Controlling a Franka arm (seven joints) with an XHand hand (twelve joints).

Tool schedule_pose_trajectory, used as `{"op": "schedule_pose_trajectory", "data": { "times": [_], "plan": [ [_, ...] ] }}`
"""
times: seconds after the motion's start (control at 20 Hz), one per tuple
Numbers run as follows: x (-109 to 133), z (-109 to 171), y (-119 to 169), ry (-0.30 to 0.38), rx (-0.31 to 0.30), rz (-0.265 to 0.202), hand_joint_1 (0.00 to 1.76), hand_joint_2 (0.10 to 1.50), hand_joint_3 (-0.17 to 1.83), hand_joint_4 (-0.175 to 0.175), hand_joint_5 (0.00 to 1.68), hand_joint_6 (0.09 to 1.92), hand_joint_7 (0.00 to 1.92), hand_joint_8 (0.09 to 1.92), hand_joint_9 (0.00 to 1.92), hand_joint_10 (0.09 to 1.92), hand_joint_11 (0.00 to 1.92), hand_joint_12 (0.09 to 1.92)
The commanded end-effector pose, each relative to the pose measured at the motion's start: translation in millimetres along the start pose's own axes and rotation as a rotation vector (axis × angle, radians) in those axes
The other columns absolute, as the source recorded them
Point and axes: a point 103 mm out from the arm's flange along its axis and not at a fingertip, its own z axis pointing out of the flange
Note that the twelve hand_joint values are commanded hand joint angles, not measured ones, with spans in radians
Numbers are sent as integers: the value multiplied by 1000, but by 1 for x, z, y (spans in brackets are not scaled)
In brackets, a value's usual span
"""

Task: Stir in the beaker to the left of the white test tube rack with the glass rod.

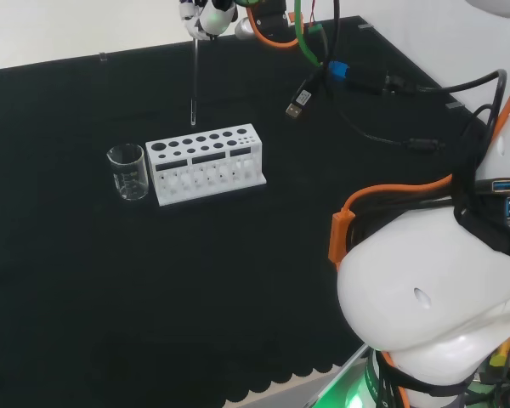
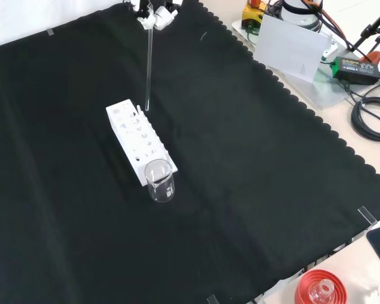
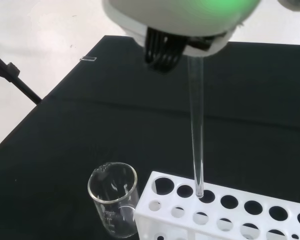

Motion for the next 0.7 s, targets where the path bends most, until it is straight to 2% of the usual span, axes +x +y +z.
{"op": "schedule_pose_trajectory", "data": {
  "times": [0.05, 0.6, 0.7],
  "plan": [
    [1, 0, 0, 3, 4, 0, 1329, 602, 771, -175, 1159, 723, 1400, 690, 1657, 508, 1531, 703],
    [3, 2, 2, 14, 7, -9, 1329, 601, 771, -175, 1161, 718, 1403, 686, 1662, 502, 1534, 706],
    [5, 4, 1, 0, 2, -38, 1329, 601, 770, -175, 1162, 717, 1403, 685, 1663, 501, 1534, 706]
  ]
}}
